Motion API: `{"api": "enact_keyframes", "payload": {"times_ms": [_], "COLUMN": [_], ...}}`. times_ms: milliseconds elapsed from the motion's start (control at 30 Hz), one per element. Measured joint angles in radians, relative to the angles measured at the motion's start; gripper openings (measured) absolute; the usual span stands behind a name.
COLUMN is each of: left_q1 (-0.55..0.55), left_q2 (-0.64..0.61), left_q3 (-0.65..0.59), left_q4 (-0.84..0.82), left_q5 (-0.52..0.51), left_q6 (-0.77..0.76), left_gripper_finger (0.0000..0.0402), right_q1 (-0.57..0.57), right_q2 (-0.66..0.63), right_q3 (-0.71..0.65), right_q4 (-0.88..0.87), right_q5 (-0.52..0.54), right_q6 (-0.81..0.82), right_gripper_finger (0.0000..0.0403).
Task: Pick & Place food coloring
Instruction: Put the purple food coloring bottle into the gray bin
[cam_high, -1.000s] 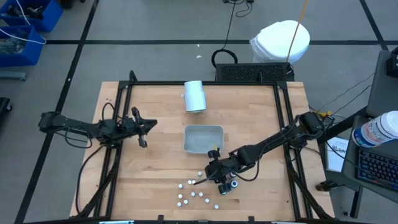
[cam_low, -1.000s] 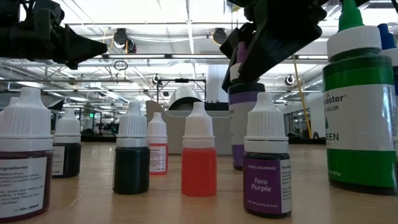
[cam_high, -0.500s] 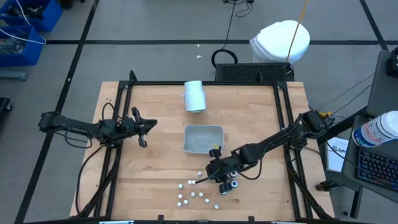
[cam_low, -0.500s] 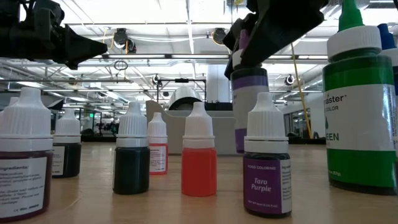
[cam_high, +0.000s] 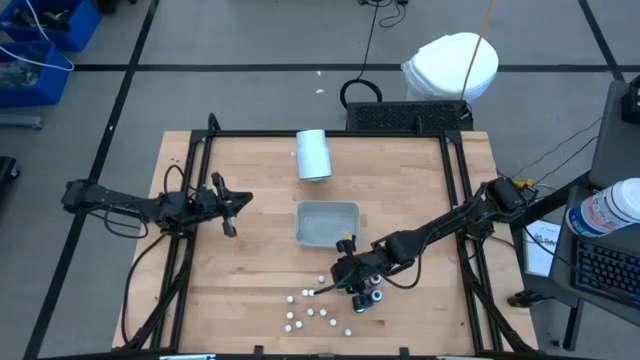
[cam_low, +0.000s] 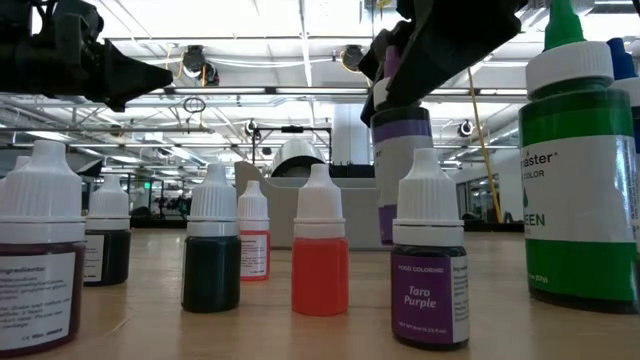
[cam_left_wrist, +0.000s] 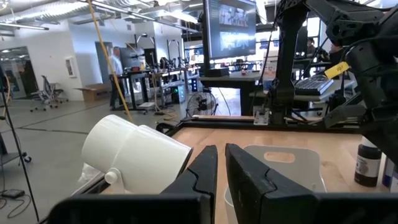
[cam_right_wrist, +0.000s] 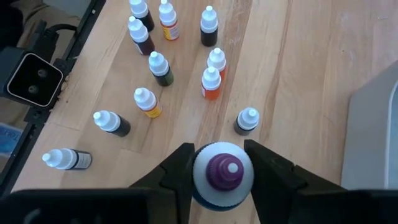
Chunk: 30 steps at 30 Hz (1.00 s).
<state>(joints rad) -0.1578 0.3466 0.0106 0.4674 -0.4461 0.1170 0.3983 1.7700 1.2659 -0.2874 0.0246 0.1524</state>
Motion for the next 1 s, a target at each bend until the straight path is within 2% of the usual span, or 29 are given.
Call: {"api": "enact_keyframes", "payload": {"times_ms": [367, 533, 733, 1000], "left_q1": [0.0, 0.0, 0.0, 0.0], "left_q2": [0.0, 0.0, 0.0, 0.0], "left_q3": [0.0, 0.0, 0.0, 0.0], "left_q4": [0.0, -0.001, 0.0, 0.0], "left_q5": [0.0, 0.0, 0.0, -0.002], "left_q6": [-0.002, 0.002, 0.002, 0.01], "left_gripper_finger": [0.0042, 0.0042, 0.0042, 0.0042], "right_q1": [-0.046, -0.099, -0.229, -0.389], "right_q2": [-0.134, -0.2, -0.19, -0.095], "right_q3": [0.063, 0.065, 0.065, 0.065], "right_q4": [0.03, 0.068, 0.198, 0.231], "right_q5": [-0.022, 0.091, 0.106, 0.106], "right_q6": [0.007, -0.046, -0.103, -0.099], "right_gripper_finger": [0.0113, 0.0113, 0.0115, 0.0118]}}
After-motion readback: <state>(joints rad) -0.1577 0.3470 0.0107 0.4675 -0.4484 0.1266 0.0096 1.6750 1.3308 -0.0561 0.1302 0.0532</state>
